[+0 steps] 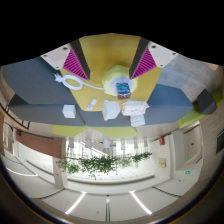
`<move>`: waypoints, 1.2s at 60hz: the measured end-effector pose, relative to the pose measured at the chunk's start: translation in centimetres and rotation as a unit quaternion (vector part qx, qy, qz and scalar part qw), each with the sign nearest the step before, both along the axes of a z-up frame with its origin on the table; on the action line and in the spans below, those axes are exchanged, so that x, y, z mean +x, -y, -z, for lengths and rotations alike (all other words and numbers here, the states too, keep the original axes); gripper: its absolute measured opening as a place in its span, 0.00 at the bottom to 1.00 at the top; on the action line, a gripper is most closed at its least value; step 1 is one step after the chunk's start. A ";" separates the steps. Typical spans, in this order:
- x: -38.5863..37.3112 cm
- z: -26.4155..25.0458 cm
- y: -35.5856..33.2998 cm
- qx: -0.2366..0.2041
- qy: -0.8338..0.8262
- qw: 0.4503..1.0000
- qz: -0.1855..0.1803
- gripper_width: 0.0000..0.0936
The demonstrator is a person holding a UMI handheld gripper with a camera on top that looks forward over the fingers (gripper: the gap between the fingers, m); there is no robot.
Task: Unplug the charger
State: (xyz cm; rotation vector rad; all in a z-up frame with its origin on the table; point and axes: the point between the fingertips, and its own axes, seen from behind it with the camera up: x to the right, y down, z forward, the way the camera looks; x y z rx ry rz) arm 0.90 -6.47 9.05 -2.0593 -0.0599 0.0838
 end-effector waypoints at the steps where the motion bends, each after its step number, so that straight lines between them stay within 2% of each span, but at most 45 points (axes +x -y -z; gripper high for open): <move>1: 0.1 -0.3 -1.0 -0.001 -0.004 1.000 -0.006 0.87; 6: -0.8 1.3 -4.6 0.010 -0.010 1.000 -0.020 0.87; 13: -2.1 3.2 -9.3 0.037 0.009 0.999 -0.003 0.86; 17: -2.2 3.8 -11.5 0.057 0.018 0.998 0.007 0.82; 20: -2.3 4.3 -13.0 0.071 0.029 0.997 0.011 0.72; 23: -2.5 4.6 -13.9 0.086 0.042 0.995 0.005 0.37; 25: -2.3 4.1 -13.9 0.102 0.044 0.994 0.011 0.36; 29: -2.3 4.2 -13.9 0.115 0.062 0.991 0.018 0.26; 33: -2.3 4.5 -14.0 0.103 0.047 0.993 0.018 0.21; 42: -2.5 4.0 -14.3 0.079 0.029 0.996 0.005 0.18; 44: -2.5 2.7 -14.2 0.085 0.020 0.996 0.007 0.18; 48: -2.6 -4.3 -14.4 0.154 0.009 0.988 0.004 0.18; 52: -1.2 -11.8 -13.1 0.219 0.013 0.975 0.017 0.18; 56: 0.0 -16.2 -11.8 0.248 0.013 0.968 0.020 0.18; 61: 3.0 -18.4 -11.1 0.245 0.037 0.968 0.034 0.18; 63: 3.7 -16.8 -11.0 0.235 0.049 0.970 0.043 0.18; 68: 6.7 -11.3 -11.3 0.172 0.051 0.982 0.064 0.18; 72: 8.7 -5.7 -10.2 0.103 0.044 0.992 0.061 0.18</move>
